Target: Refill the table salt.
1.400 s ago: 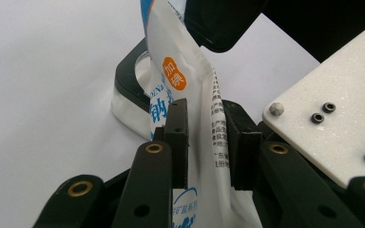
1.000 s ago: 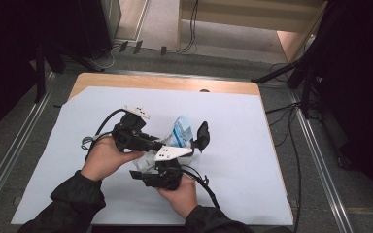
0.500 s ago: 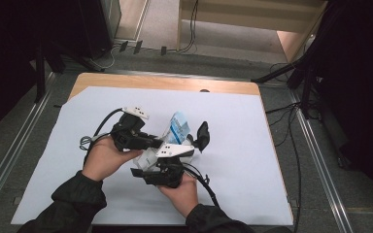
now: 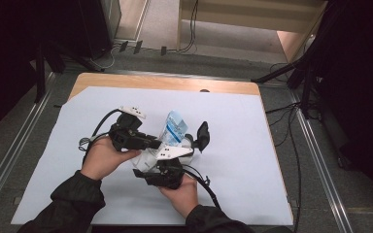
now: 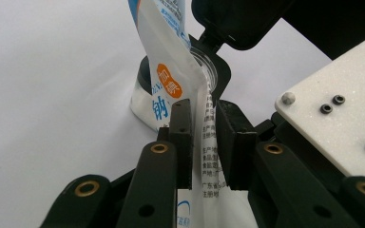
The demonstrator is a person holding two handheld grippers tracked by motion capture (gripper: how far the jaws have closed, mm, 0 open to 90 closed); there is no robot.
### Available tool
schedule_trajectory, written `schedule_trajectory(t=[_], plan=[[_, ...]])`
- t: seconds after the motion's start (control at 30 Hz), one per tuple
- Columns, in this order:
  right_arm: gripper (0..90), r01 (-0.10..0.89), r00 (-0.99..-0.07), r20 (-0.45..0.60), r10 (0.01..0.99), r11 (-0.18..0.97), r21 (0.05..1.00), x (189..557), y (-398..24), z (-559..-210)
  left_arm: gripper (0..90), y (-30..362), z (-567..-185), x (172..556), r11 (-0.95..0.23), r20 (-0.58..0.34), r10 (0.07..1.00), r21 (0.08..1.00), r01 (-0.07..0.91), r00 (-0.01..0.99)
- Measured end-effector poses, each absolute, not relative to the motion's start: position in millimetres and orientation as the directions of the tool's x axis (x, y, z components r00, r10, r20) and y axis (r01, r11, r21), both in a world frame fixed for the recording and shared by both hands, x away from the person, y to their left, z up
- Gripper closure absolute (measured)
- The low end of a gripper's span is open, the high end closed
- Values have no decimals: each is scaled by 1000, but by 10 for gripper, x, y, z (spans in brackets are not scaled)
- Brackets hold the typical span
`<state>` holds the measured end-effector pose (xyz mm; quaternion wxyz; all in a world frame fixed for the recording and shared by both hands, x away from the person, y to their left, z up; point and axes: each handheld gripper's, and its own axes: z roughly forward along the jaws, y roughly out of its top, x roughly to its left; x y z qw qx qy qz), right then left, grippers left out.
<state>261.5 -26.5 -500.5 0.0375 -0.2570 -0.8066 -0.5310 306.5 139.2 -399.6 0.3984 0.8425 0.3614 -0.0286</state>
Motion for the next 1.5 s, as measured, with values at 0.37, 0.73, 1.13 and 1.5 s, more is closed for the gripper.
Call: schedule_trajectory(t=[0.37,0.73,1.13,1.5], plan=[[631,426,-876,294,382,329,843,2612,-264,-5035,740,1388,-4045,3165,-400,-356,586,654,642,728],[635,395,-887,249,388,363,844,2599,-264,-5064,686,1376,-4071,3225,-398,-352,578,666,631,736],[640,380,-892,217,397,395,836,2575,-265,-5107,613,1371,-4111,3311,-391,-360,581,663,639,730],[640,362,-901,198,385,418,833,2539,-251,-5140,644,1295,-4192,3390,-436,-341,564,651,622,752]])
